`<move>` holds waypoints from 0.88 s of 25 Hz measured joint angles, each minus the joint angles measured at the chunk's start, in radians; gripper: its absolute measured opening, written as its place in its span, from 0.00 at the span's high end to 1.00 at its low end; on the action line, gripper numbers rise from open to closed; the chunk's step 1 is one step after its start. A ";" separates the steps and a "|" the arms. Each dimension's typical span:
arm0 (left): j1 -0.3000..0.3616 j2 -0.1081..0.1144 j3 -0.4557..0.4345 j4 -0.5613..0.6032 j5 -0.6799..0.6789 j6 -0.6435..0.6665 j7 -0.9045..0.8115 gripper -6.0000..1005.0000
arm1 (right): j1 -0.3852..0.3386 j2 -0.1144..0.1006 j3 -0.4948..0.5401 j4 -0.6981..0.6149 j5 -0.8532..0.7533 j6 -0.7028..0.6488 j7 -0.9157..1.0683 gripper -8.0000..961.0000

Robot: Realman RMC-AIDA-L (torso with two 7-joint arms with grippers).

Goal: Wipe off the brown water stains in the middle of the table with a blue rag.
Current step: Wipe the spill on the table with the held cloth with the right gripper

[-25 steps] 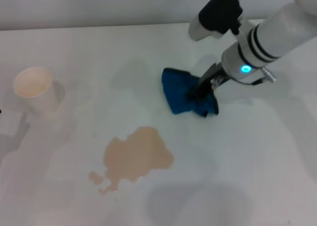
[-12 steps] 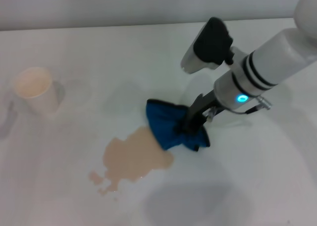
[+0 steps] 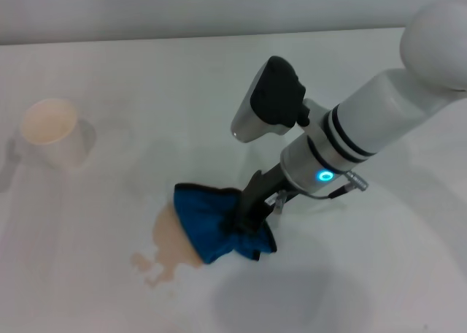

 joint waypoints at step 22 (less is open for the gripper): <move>-0.049 0.001 0.000 -0.007 -0.017 -0.091 -0.050 0.11 | 0.007 -0.001 -0.237 -0.032 0.333 0.055 -0.301 0.88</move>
